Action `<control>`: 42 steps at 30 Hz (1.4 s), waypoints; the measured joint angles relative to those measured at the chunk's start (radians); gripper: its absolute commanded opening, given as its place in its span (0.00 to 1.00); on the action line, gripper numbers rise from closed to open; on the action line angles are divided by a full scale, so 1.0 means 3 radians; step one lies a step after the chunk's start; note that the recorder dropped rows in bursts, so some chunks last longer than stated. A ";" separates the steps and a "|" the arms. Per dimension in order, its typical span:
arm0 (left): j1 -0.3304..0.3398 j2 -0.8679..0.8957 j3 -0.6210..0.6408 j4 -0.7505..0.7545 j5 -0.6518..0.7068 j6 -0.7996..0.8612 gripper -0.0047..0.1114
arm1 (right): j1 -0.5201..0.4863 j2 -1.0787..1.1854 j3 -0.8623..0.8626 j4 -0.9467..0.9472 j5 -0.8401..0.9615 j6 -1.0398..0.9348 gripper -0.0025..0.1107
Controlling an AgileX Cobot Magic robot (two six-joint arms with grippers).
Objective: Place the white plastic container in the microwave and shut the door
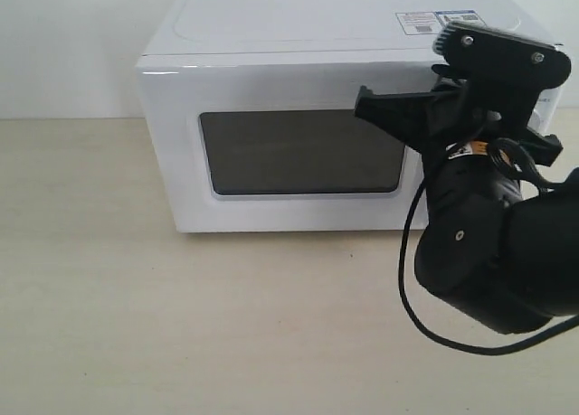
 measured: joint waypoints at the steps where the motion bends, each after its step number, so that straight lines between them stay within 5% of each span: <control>1: 0.0000 0.0000 0.0000 0.0000 0.0000 0.0000 0.07 | 0.0030 -0.0019 0.0016 0.0057 -0.0015 -0.0097 0.02; 15: 0.0000 0.0000 0.0000 0.0000 -0.0026 0.0000 0.07 | 0.0531 -0.0760 0.0720 0.0201 -0.0068 -0.0880 0.02; 21: 0.0000 0.0000 0.0000 -0.0007 -0.0026 0.0000 0.07 | 0.0531 -0.0854 0.0839 0.0703 -0.0068 -0.0880 0.02; 37: 0.0000 -0.0009 0.0000 -0.0007 -0.0026 0.0000 0.07 | 0.0531 -0.0854 0.0839 0.0741 -0.0068 -0.0880 0.02; 42: 0.0230 -0.0252 0.0007 0.0037 0.0076 -0.0007 0.07 | 0.0531 -0.0854 0.0839 0.0741 -0.0068 -0.0880 0.02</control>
